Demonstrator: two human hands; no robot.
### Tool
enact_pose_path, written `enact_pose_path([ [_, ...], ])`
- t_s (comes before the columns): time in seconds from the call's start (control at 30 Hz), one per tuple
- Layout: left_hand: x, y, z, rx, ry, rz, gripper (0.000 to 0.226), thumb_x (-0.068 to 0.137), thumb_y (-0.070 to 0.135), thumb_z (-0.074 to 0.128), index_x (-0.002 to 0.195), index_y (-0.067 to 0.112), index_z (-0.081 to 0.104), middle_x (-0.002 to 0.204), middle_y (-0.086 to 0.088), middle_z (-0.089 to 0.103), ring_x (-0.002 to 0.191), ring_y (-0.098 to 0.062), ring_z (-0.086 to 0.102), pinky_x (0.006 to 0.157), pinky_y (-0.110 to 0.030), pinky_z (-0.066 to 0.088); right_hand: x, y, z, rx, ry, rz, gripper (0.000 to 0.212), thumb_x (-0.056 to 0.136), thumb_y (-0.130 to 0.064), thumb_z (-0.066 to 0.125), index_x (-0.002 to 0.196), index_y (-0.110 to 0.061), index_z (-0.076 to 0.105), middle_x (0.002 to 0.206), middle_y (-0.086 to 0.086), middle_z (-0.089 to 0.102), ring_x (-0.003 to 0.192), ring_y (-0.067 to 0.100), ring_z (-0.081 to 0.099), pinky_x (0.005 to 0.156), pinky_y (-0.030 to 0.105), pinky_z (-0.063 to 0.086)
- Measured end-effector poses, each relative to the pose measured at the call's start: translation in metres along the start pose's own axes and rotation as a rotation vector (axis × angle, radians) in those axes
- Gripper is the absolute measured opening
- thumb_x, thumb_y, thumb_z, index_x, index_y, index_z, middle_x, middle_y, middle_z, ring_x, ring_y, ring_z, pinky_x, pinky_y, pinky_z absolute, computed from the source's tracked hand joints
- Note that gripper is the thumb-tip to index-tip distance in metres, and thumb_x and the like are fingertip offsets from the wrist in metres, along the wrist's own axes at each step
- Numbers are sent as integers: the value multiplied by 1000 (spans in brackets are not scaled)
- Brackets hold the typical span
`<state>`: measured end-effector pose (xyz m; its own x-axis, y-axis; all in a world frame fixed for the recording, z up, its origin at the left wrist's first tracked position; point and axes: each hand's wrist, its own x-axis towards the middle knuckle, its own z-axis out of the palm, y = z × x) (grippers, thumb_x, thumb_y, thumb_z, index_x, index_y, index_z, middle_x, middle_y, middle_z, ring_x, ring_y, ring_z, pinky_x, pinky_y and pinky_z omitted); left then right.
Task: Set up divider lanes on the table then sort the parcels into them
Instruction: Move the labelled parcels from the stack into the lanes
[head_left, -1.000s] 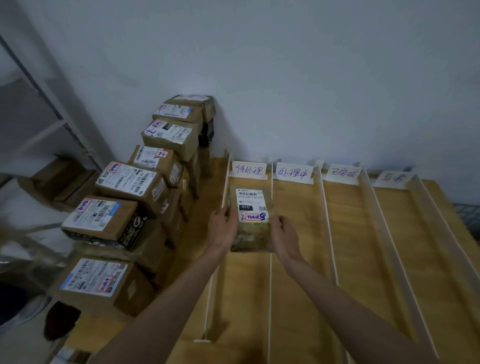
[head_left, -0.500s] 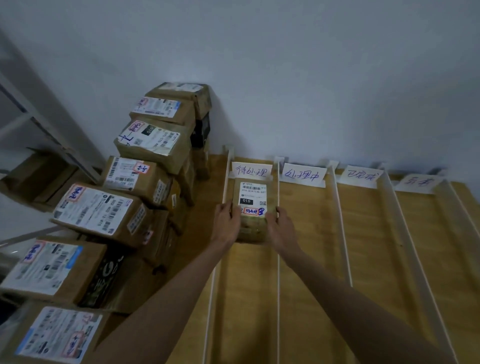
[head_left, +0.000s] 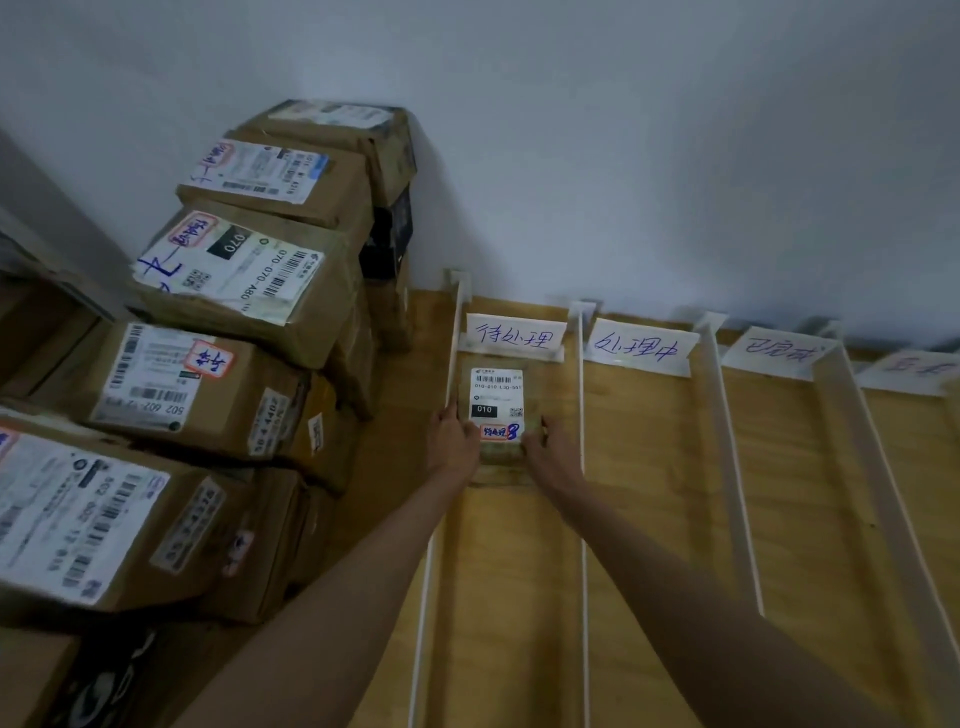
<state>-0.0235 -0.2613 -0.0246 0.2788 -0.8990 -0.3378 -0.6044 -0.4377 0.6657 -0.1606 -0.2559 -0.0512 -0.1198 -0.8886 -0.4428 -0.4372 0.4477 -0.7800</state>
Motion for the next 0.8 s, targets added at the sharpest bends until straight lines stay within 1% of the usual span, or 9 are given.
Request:
enact_pose_path([
  [0.07, 7, -7, 3, 29, 1, -6, 38, 103, 18, 43, 139, 6, 48, 139, -14, 44, 122, -28, 52, 94, -30, 48, 11, 8, 9, 13, -11, 4, 64, 82, -46, 44, 139, -19, 42, 130, 10, 56, 114, 27, 58, 95, 52, 51],
  [0.17, 20, -12, 5, 82, 10, -4, 39, 103, 17, 42, 140, 5, 47, 149, -18, 34, 132, -33, 45, 105, -42, 45, 3, -9, 10, 38, -31, 2, 56, 88, -39, 49, 140, -20, 39, 127, 10, 58, 111, 27, 61, 93, 52, 53],
  [0.3, 34, -13, 2, 157, 15, 7, 47, 103, 16, 42, 149, 8, 37, 156, -18, 27, 140, -34, 34, 109, -42, 39, 4, -20, 12, 60, -63, -19, 48, 100, -22, 50, 144, -12, 34, 130, 10, 58, 110, 23, 62, 92, 46, 54],
  [0.37, 38, -12, 1, 183, 19, 21, 48, 102, 15, 44, 149, 8, 36, 154, -18, 28, 138, -34, 36, 107, -42, 42, 6, -21, 13, 62, -70, -19, 50, 101, -21, 50, 146, -11, 32, 131, 11, 57, 110, 23, 62, 92, 44, 55],
  [0.5, 45, -15, 0, 219, 12, 45, 43, 101, 13, 48, 142, 6, 42, 146, -16, 34, 133, -33, 40, 103, -38, 43, 13, -20, 16, 21, -64, -26, 49, 100, -24, 51, 145, -11, 33, 129, 11, 60, 107, 21, 62, 91, 46, 54],
  [0.57, 47, -17, -1, 232, 6, 60, 40, 99, 13, 51, 138, 7, 45, 142, -15, 36, 131, -32, 42, 101, -37, 45, 12, -22, 14, -5, -75, -38, 48, 102, -26, 49, 144, -9, 34, 130, 11, 60, 104, 19, 62, 89, 42, 55],
  [0.63, 47, -17, -3, 248, -2, 72, 41, 99, 14, 53, 138, 6, 45, 141, -14, 36, 131, -31, 42, 101, -37, 48, 10, -24, 11, -52, -87, -54, 51, 103, -26, 48, 147, -8, 31, 138, 10, 55, 115, 23, 58, 94, 39, 52],
  [0.7, 44, -16, -6, 272, -1, 83, 44, 99, 16, 53, 140, 6, 43, 142, -14, 35, 131, -31, 41, 102, -38, 48, 7, -26, 6, -104, -69, -69, 54, 102, -24, 48, 150, -7, 28, 143, 14, 49, 127, 30, 51, 100, 43, 48],
  [0.8, 31, -12, -13, 318, 11, 155, 47, 100, 23, 50, 143, 7, 39, 139, -14, 38, 126, -31, 44, 101, -43, 48, -4, -31, -4, -162, -7, -106, 52, 101, -20, 49, 148, -7, 32, 145, 20, 45, 131, 34, 47, 103, 46, 44],
])
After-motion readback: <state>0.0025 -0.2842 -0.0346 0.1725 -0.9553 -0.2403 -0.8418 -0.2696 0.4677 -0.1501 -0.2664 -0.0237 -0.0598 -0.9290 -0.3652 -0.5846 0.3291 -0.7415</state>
